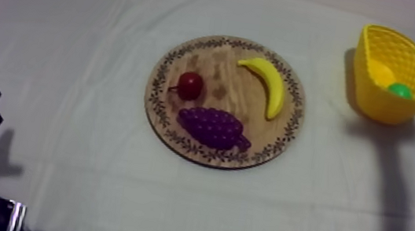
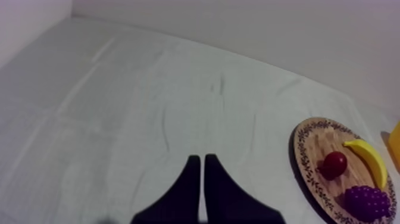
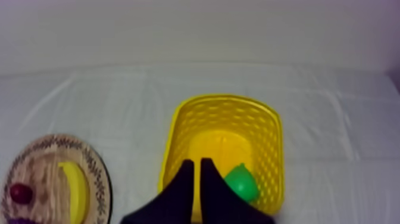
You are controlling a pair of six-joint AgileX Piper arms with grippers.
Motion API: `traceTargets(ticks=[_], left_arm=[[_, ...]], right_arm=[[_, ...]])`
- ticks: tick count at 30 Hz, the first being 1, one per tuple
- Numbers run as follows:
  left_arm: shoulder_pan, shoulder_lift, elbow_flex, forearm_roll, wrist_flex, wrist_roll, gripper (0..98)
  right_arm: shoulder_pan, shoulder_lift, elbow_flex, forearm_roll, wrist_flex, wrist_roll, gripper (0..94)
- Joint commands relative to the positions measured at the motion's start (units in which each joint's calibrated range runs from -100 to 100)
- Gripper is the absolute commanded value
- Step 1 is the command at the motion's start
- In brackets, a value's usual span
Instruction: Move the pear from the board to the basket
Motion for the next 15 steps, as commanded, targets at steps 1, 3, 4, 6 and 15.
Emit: traceTargets(ticks=[1,3,4,6,15], left_arm=[[0.0,0.0,0.0,0.01,0.0,0.0,0.1],[0.0,0.0,0.0,0.01,0.0,0.0,0.1],[0.0,0.0,0.0,0.01,0.0,0.0,0.1],[0.0,0.0,0.0,0.01,0.0,0.0,0.1],[0.0,0.0,0.0,0.01,0.0,0.0,0.1]], right_arm=[[-0.3,-21.0,19.2,-0.2,-2.1,-0.4,0.7],[-0.7,-27.9,25.7,0.3,-3.3,-2.7,0.5],[-1.0,-31.2,28.8,0.4,-4.0,-3.9,0.4],[-1.3,-37.5,34.5,0.7,-4.6,-6.1,0.3],[-1.7,-57.6,51.7,1.7,-1.6,-14.4,0.2]])
